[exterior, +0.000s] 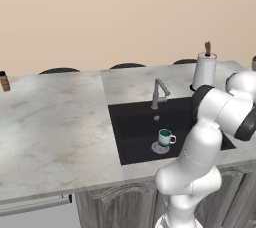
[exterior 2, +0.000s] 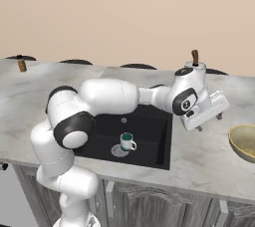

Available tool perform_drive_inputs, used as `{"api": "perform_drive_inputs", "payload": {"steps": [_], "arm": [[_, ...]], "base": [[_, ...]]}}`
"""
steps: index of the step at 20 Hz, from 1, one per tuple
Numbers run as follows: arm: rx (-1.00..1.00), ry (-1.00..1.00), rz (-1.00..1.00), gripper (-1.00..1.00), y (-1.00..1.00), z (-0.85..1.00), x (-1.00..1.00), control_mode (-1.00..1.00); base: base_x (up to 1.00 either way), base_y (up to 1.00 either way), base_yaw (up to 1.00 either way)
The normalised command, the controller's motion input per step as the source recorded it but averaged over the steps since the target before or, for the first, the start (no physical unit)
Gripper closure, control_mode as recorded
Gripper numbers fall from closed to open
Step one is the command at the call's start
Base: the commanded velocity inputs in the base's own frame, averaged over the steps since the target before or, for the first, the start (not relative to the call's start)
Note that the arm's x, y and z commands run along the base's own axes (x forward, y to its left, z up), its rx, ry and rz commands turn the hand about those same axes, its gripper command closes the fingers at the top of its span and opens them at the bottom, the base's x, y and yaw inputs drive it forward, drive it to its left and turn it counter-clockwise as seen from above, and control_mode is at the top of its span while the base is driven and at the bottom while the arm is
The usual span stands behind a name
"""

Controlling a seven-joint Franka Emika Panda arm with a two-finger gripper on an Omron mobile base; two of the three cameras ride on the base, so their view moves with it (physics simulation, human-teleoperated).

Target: Pick the mug and place it in the sink. Pick the bowl and place it in the open cabinet and then close the cabinet.

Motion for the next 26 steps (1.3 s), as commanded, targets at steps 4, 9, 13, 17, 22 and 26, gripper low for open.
{"api": "perform_drive_inputs", "payload": {"steps": [4,9,13,17,22,26], "arm": [[0.14,0.00,-0.02,-1.00,-0.28,-0.26,0.00,-1.00],[0.06,-0.03,0.00,-1.00,-0.27,-0.15,0.00,-1.00],[0.01,-0.01,0.00,-1.00,-0.23,-0.16,0.09,-1.00],[0.00,0.00,0.00,-1.00,-0.16,-0.23,0.12,-1.00],[0.00,0.00,0.00,-1.00,-0.10,-0.31,0.12,-1.00],[0.00,0.00,0.00,-1.00,-0.18,-0.25,0.11,-1.00]], "base": [[0.00,0.00,0.00],[0.00,0.00,0.00],[0.00,0.00,0.00],[0.00,0.00,0.00],[0.00,0.00,0.00],[0.00,0.00,0.00]]}}
